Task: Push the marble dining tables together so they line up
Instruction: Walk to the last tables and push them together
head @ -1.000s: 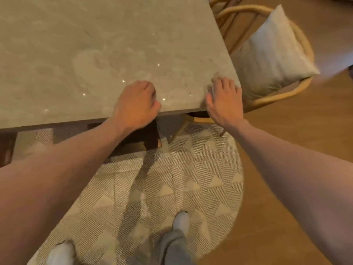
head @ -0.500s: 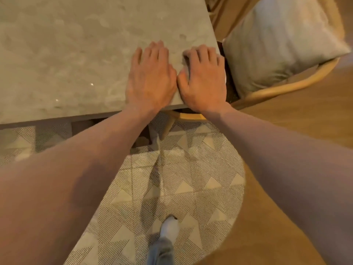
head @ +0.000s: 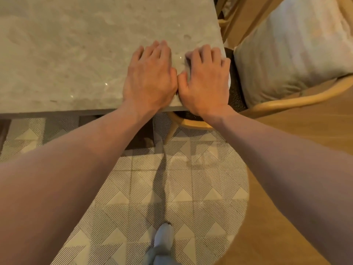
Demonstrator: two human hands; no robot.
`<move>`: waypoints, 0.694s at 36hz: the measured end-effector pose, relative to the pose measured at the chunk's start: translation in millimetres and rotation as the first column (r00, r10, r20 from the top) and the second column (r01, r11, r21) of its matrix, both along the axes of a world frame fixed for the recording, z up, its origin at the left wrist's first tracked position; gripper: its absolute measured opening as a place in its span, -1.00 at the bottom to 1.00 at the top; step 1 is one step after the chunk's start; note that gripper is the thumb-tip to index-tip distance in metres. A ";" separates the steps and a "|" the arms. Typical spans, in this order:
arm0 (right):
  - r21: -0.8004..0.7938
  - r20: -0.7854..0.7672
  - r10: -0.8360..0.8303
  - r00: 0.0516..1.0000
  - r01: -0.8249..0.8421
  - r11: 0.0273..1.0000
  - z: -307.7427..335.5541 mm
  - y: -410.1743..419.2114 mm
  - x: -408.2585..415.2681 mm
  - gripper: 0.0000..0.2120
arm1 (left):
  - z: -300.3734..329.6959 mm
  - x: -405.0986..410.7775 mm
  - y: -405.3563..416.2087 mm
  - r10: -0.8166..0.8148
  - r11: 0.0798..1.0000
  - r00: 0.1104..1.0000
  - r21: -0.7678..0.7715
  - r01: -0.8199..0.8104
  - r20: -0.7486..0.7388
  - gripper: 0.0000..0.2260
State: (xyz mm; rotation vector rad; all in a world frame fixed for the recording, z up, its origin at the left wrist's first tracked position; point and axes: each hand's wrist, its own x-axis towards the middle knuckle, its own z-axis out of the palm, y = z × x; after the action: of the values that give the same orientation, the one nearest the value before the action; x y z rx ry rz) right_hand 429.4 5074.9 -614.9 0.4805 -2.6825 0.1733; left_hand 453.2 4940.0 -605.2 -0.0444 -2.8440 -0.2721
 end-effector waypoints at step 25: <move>-0.783 0.612 0.475 0.632 0.403 0.473 192.5 -114.1 60.0 -0.78 | 171.7 129.1 -127.1 0.290 0.026 0.923 0.963 -0.269 0.251 -0.76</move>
State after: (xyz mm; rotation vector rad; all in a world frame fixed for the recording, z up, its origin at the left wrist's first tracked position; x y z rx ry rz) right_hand 489.4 4960.8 -422.4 0.0721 -2.7170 2.1901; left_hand 582.3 4812.9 -433.6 0.7975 -1.8635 -2.0247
